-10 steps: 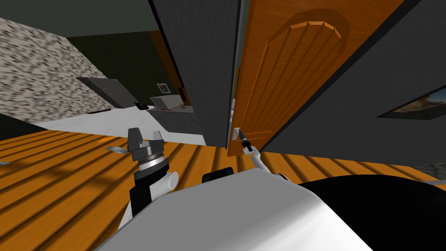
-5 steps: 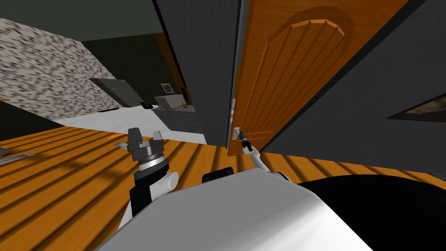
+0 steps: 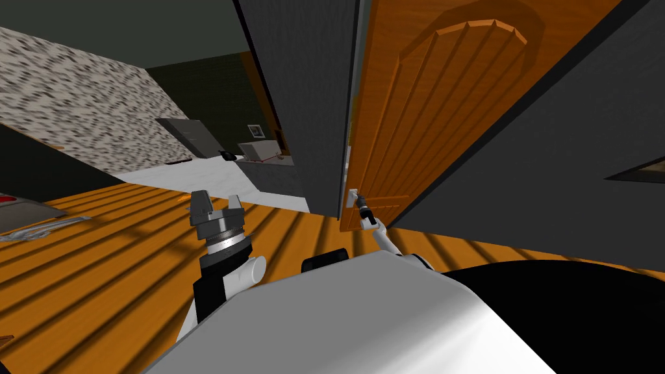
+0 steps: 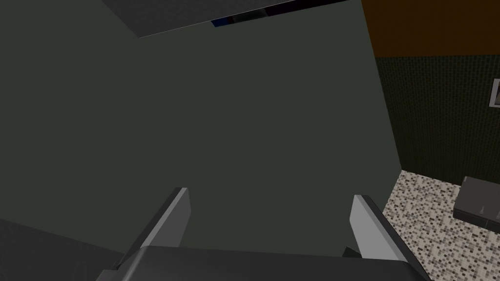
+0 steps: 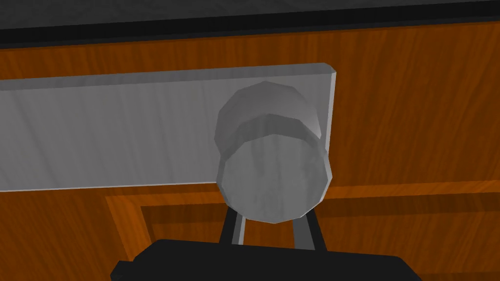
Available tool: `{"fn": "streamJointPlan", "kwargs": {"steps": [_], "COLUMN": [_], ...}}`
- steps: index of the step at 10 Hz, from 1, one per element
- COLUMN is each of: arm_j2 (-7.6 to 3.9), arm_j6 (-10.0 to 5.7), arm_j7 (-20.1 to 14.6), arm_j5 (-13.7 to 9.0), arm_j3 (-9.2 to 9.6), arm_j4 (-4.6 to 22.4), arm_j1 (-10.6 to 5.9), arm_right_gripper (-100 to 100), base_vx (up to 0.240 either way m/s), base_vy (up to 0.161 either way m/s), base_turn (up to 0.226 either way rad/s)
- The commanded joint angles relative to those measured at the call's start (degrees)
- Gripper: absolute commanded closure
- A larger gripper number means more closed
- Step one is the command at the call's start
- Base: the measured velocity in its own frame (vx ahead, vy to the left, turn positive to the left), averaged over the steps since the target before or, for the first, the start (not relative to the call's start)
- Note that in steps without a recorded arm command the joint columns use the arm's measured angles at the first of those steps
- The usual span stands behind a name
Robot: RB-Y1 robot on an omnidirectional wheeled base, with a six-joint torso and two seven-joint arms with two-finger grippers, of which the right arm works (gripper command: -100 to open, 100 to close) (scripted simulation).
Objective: Pull the door open
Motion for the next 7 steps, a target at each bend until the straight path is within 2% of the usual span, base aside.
{"fn": "streamJointPlan", "kwargs": {"steps": [1,3,6,7], "arm_j2": [0.66,0.38,0.38,0.24], "arm_j6": [-0.09,-0.06,-0.06,-0.04], "arm_j7": [-1.9,-5.6,-6.6,-9.0], "arm_j5": [-1.0,-5.3,-5.8,-8.2], "arm_j3": [1.41,2.34,2.34,2.8], "arm_j4": [-0.6,0.4,0.4,0.9], "arm_j1": [-0.74,-1.57,-1.57,-1.98], "arm_right_gripper": [100,100,100,100], "base_vx": [-0.048,-0.062,-0.034,-0.039], "base_vy": [-0.024,-0.036,-0.015,-0.013], "base_turn": [0.046,0.108,0.026,0.068]}}
